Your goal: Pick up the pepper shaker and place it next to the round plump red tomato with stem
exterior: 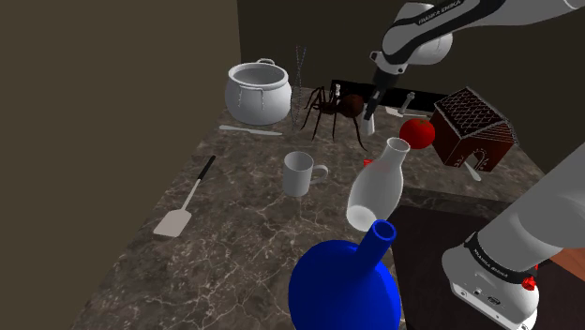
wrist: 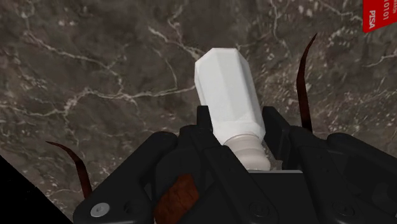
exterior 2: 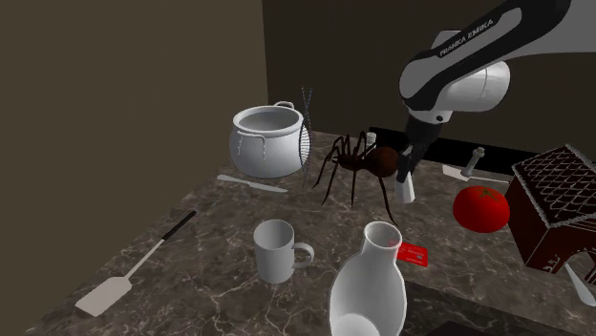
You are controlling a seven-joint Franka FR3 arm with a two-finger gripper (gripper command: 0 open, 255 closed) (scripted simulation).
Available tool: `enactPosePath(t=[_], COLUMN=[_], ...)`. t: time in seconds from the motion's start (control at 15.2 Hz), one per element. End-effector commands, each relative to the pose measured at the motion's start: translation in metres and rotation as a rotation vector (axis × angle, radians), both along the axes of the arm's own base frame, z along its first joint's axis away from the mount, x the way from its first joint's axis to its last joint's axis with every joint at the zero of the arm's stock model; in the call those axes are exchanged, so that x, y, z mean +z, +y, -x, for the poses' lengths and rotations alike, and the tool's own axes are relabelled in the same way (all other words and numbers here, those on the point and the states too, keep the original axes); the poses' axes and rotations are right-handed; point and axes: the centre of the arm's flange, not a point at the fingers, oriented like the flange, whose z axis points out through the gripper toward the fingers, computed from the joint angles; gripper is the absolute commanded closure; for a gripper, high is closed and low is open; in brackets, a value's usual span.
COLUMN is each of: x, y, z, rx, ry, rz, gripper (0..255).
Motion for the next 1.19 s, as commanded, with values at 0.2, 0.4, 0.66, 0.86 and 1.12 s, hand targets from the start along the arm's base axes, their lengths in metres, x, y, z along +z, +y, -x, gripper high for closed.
enactPosePath(t=[0.2, 0.4, 0.66, 0.86, 1.12], x=[-0.006, -0.006, -0.006, -0.006, 0.044], y=[0.0, 0.0, 0.0, 0.0, -0.004], z=[0.0, 0.0, 0.0, 0.0, 0.003], rx=[0.0, 0.0, 0.0, 0.0, 0.0], ry=[-0.001, -0.001, -0.001, -0.001, -0.001], rz=[0.0, 0.0, 0.0, 0.0, 0.0], gripper=[255, 255, 0, 0, 0])
